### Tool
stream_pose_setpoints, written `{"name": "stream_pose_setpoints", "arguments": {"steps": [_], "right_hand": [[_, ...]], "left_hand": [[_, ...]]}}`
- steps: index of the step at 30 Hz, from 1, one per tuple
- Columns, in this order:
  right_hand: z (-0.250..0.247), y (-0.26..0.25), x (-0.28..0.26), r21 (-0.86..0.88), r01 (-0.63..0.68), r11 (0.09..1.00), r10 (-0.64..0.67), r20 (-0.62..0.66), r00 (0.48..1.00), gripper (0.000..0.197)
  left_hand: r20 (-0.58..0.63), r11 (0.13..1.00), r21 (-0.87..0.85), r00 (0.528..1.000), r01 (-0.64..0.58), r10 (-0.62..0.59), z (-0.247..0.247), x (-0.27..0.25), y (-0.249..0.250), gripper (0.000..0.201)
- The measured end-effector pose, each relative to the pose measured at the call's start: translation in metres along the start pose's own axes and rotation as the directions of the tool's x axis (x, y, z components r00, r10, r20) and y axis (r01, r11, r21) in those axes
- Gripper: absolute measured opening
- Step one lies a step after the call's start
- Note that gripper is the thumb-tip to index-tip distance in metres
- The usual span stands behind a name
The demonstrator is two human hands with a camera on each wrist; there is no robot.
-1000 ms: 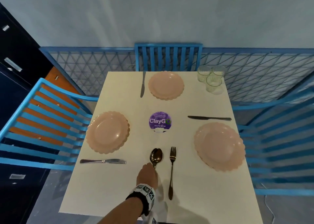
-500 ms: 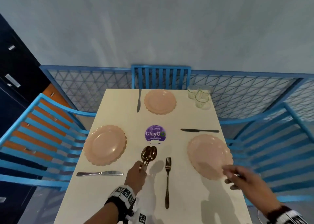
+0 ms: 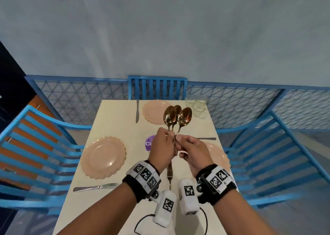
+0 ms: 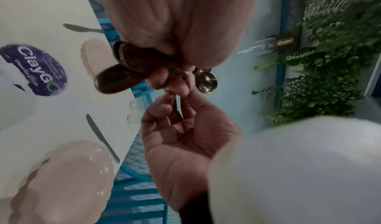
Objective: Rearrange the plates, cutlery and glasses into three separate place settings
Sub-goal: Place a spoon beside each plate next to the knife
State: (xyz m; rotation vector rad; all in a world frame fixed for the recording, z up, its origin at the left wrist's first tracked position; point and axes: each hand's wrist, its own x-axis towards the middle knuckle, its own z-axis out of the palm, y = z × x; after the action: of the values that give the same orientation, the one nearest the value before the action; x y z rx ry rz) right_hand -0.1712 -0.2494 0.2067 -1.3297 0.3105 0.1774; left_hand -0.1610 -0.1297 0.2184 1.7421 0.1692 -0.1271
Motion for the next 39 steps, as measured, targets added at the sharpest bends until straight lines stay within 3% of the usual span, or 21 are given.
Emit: {"name": "stream_pose_setpoints", "arguments": {"steps": [3,7,11,13,15,19,23,28,33,39], "right_hand": [[-0.010,0.004,0.005,0.001,-0.026,1.000,0.026,-0.006,1.000,0.022],[-0.031,0.007,0.020,0.167,-0.031,0.985,0.034,-0.014,0.999,0.023],[-0.085,-0.002,0.051,0.249,0.010,0.968,0.019,-0.114,0.993,0.012],[-0.119,-0.006,0.072,0.137,0.014,0.990,0.006,-0.147,0.989,0.015],[-0.149,-0.008,0.097,-0.115,0.024,0.993,-0.045,-0.184,0.982,0.015],[-0.191,-0.004,0.169,-0.583,0.007,0.812,-0.123,-0.160,0.979,0.016],[-0.199,0.005,0.237,-0.817,0.008,0.577,-0.097,-0.059,0.994,0.023],[-0.191,0.036,0.306,-0.918,0.013,0.397,0.067,0.043,0.997,0.018],[-0.186,0.068,0.342,-0.967,0.068,0.246,0.136,0.104,0.985,0.014],[-0.193,0.083,0.358,-0.982,0.097,0.159,0.170,0.124,0.978,0.020]], "left_hand": [[0.068,0.999,-0.032,0.998,-0.009,0.011,0.011,-0.002,0.000,0.019],[0.133,0.991,-0.113,0.989,0.077,-0.061,0.029,0.008,-0.015,0.016],[0.079,0.967,-0.165,0.980,0.195,-0.185,0.027,0.028,-0.035,0.018],[-0.001,0.952,-0.199,0.971,0.234,-0.239,0.023,0.042,-0.040,0.020],[-0.069,0.951,-0.202,0.965,0.233,-0.251,0.023,0.060,-0.042,0.022],[-0.116,0.957,-0.150,0.957,0.249,-0.267,0.036,0.102,-0.051,0.024],[-0.106,0.946,-0.181,0.951,0.269,-0.290,0.045,0.137,-0.057,0.013],[-0.130,0.937,-0.166,0.936,0.306,-0.328,0.060,0.169,-0.084,0.006],[-0.141,0.930,-0.185,0.928,0.319,-0.346,0.069,0.181,-0.116,0.007],[-0.089,0.923,-0.222,0.936,0.314,-0.340,0.069,0.172,-0.132,0.003]]}}
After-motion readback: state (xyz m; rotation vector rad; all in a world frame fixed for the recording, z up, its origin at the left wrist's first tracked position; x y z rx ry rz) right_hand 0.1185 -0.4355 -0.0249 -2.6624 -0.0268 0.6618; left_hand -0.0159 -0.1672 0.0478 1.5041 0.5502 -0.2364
